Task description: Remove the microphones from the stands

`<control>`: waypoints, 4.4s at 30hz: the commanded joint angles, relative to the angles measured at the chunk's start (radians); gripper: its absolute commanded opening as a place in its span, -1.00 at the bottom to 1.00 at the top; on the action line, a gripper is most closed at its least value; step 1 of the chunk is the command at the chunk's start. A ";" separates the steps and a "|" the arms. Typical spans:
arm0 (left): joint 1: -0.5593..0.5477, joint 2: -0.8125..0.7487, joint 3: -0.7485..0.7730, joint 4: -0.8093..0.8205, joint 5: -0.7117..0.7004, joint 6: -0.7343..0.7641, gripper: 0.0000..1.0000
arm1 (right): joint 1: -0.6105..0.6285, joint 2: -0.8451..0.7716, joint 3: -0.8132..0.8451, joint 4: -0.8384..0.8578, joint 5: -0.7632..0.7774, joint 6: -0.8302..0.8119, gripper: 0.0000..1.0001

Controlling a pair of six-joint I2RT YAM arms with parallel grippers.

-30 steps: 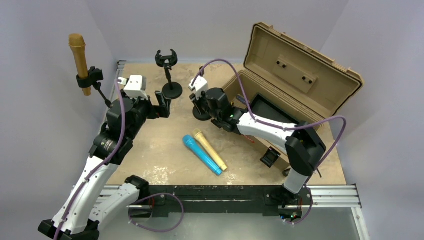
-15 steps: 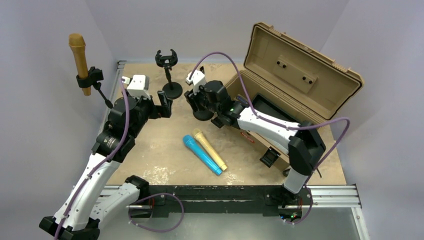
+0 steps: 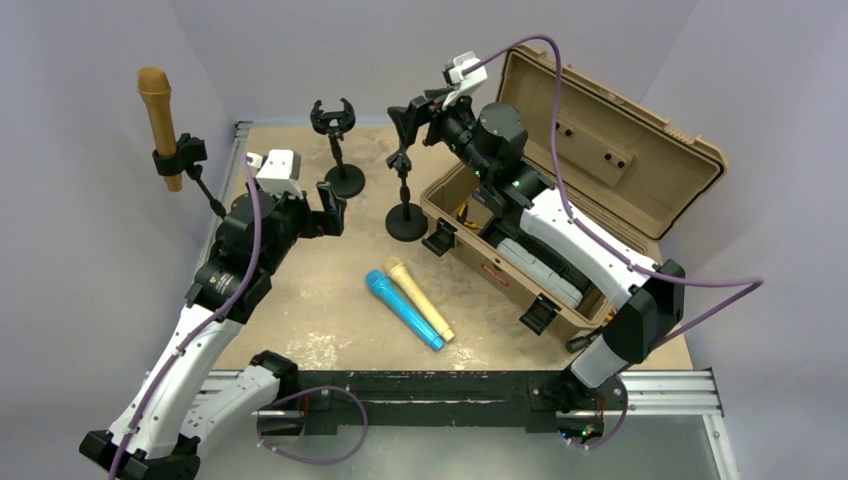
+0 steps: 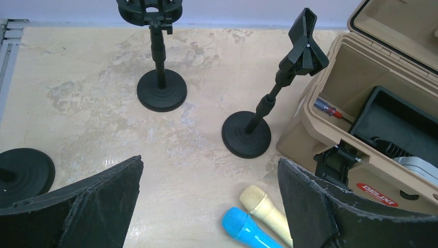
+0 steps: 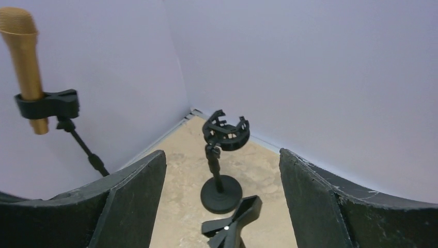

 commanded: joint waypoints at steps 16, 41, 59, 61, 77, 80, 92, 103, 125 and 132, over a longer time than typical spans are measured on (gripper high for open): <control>0.008 -0.007 0.002 0.027 0.019 -0.014 1.00 | -0.026 0.184 -0.178 0.049 0.007 0.099 -0.25; 0.008 0.001 -0.003 0.033 0.038 -0.023 1.00 | -0.027 0.200 -0.380 0.091 -0.030 0.117 -0.52; 0.008 0.068 -0.004 0.027 0.014 -0.013 1.00 | -0.026 0.155 -0.143 0.095 -0.078 0.039 0.44; 0.008 0.088 -0.006 0.028 -0.003 -0.011 1.00 | -0.027 0.147 -0.114 0.113 -0.095 0.034 0.54; 0.050 0.400 0.247 -0.159 -0.218 0.055 1.00 | -0.025 -0.091 -0.509 0.607 -0.306 0.116 0.73; 0.087 0.460 0.392 -0.227 -0.334 0.086 1.00 | -0.025 -0.106 -0.517 0.596 -0.288 0.095 0.73; 0.250 0.494 0.454 0.228 -0.726 0.572 1.00 | -0.026 -0.206 -0.615 0.683 -0.234 0.083 0.74; 0.456 0.567 0.477 0.500 -0.872 0.656 1.00 | -0.025 -0.214 -0.623 0.691 -0.237 0.082 0.74; 0.593 0.650 0.487 0.450 -0.551 0.470 -0.01 | -0.026 -0.182 -0.613 0.676 -0.227 0.069 0.74; 0.591 0.525 0.432 0.289 -0.355 0.336 -1.00 | -0.026 -0.160 -0.609 0.673 -0.224 0.065 0.74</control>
